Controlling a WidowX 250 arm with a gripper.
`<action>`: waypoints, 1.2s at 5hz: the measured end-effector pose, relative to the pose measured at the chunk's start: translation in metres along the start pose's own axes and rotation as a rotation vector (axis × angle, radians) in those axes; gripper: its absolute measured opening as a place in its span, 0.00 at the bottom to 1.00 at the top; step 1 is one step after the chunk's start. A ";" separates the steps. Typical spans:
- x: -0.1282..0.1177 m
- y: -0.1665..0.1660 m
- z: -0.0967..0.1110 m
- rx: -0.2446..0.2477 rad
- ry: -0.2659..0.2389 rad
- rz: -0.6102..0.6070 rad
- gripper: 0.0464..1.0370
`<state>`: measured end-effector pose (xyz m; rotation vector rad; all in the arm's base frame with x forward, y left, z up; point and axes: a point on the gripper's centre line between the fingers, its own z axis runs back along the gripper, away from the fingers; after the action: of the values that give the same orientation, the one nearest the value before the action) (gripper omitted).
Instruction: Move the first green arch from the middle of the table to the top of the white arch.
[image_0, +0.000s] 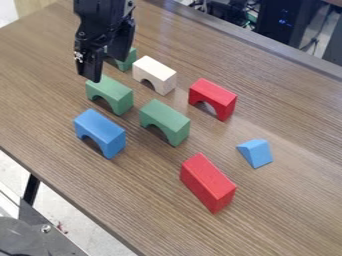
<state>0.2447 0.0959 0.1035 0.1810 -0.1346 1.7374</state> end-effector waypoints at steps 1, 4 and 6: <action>-0.002 0.003 -0.007 0.030 0.004 -0.005 0.96; 0.003 -0.043 -0.029 -0.047 -0.082 -0.037 0.96; 0.000 -0.038 -0.043 -0.061 -0.079 -0.090 0.96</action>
<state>0.2807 0.1106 0.0610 0.2079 -0.2342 1.6351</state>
